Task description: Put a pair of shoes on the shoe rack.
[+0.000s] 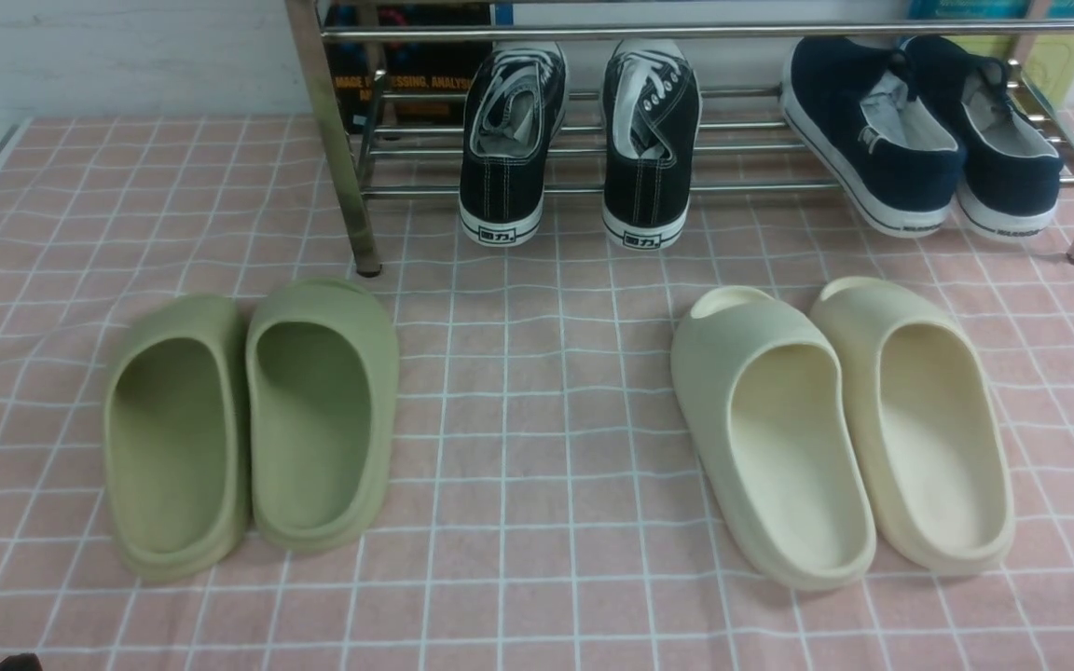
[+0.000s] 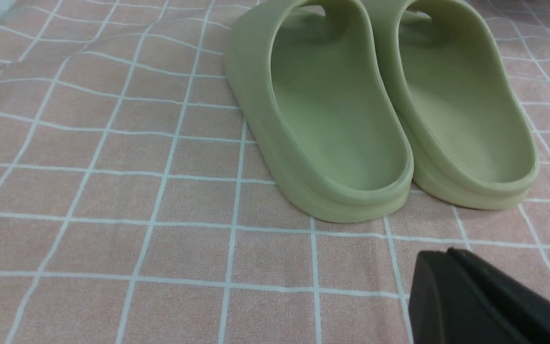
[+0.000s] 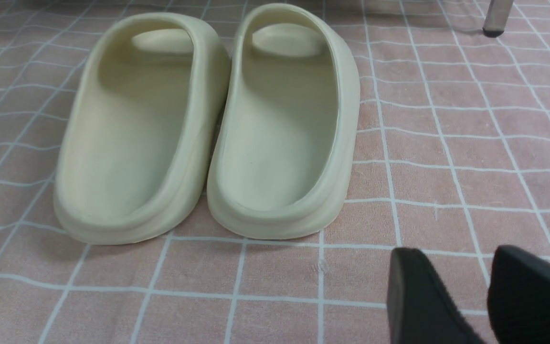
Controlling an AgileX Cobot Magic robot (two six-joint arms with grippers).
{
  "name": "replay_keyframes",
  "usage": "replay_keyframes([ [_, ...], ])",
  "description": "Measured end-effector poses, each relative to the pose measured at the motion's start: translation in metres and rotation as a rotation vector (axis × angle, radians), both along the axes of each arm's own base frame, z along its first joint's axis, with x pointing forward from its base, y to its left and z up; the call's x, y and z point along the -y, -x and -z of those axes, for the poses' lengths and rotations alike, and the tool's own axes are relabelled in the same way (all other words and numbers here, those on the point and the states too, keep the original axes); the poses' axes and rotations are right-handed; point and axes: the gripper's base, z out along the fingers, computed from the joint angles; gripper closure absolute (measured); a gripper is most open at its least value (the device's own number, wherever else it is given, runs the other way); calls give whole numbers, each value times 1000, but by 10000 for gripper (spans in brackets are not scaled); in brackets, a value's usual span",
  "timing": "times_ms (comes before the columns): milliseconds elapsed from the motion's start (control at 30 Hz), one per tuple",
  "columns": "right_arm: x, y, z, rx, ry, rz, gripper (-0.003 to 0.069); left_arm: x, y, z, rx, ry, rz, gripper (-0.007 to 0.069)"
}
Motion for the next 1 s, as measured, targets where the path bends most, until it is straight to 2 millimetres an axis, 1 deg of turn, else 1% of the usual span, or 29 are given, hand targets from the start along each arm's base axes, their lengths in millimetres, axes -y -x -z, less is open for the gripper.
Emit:
replay_keyframes([
  [833,0,0,0,0,0,0,419,0,0,0,1,-22,8,613],
  [1000,0,0,0,0,0,0,419,2,0,0,2,-48,49,613],
])
